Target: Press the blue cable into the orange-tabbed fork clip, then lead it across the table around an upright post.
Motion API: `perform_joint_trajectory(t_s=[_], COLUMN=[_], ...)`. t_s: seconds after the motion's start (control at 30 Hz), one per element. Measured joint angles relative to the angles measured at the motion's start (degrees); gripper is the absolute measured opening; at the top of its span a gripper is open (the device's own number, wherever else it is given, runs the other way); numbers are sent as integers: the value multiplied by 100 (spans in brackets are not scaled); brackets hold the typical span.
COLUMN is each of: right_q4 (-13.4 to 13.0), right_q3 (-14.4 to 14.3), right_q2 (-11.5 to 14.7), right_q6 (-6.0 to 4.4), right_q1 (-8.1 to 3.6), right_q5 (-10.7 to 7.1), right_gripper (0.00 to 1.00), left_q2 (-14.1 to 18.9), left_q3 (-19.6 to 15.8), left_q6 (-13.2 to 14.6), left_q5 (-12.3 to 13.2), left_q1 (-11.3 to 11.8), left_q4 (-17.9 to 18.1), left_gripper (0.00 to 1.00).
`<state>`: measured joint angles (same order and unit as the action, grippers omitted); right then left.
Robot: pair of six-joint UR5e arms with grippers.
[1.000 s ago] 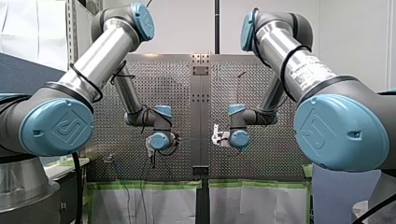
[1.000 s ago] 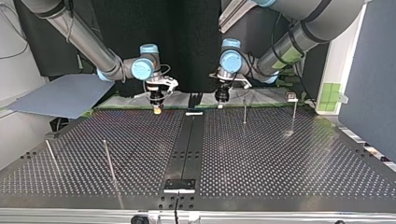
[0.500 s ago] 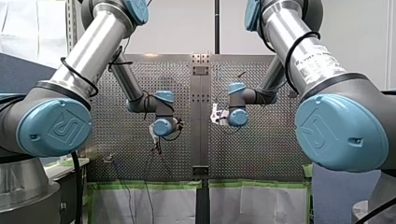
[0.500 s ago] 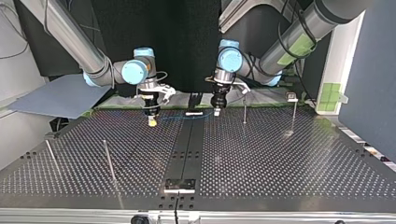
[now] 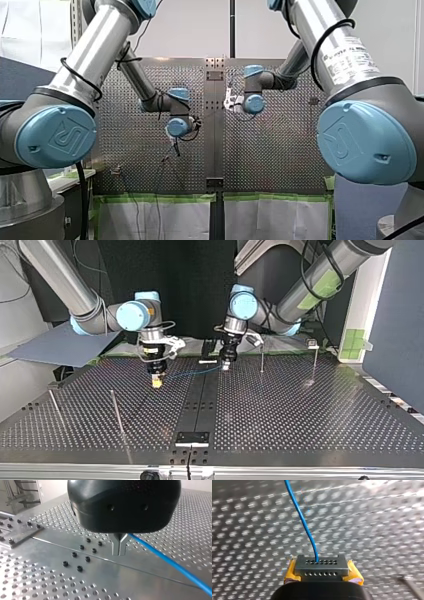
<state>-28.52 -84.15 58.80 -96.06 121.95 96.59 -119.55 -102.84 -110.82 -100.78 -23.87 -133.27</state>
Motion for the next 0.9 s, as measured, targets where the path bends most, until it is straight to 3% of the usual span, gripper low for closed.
perform_joint_trajectory(t_s=[0.3, 0.6, 0.9], right_q4=[94, 251, 417], right_q3=[46, 176, 382], right_q2=[413, 478, 501], right_q6=[0, 0, -10], right_q1=[2, 4, -15], right_q5=[7, 10, 10], right_gripper=[0, 0, 0], left_q2=[7, 11, 24], left_q3=[356, 605, 1026], left_q6=[-31, -299, -398], left_q5=[-22, -7, 1], left_q1=[-128, -155, -158], left_q4=[-332, -393, -686], left_gripper=[0, 0, 0])
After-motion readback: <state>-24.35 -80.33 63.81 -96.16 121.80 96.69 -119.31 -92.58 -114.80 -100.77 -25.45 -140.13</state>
